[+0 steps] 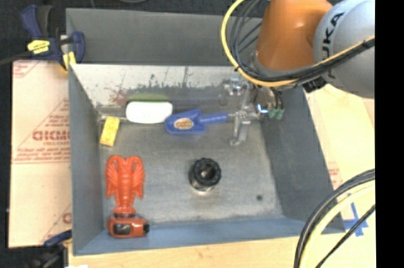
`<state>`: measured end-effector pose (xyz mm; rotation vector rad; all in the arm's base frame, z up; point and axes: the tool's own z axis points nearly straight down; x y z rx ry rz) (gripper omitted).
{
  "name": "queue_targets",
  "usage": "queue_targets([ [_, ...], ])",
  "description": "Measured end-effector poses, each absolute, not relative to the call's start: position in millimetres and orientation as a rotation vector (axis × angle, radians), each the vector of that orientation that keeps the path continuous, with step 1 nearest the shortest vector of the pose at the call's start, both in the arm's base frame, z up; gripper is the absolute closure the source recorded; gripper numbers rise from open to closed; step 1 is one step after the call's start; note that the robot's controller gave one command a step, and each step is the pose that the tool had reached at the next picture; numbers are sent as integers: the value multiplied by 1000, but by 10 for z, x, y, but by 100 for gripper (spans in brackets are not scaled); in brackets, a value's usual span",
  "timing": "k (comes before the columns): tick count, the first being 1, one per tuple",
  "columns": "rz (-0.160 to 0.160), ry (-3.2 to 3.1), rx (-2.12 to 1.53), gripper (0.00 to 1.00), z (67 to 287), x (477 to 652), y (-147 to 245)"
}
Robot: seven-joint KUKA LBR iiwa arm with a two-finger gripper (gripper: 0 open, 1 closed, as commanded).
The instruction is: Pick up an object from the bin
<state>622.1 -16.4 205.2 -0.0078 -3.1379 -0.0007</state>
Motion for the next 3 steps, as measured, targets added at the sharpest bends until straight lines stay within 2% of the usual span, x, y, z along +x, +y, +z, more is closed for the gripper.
queue_targets([
  [1,0,-3146,-8,0,2102,6235,-164],
  [2,-1,-3151,-34,0,1616,5874,-293],
  [3,2,-3146,9,0,1118,5810,-499],
])
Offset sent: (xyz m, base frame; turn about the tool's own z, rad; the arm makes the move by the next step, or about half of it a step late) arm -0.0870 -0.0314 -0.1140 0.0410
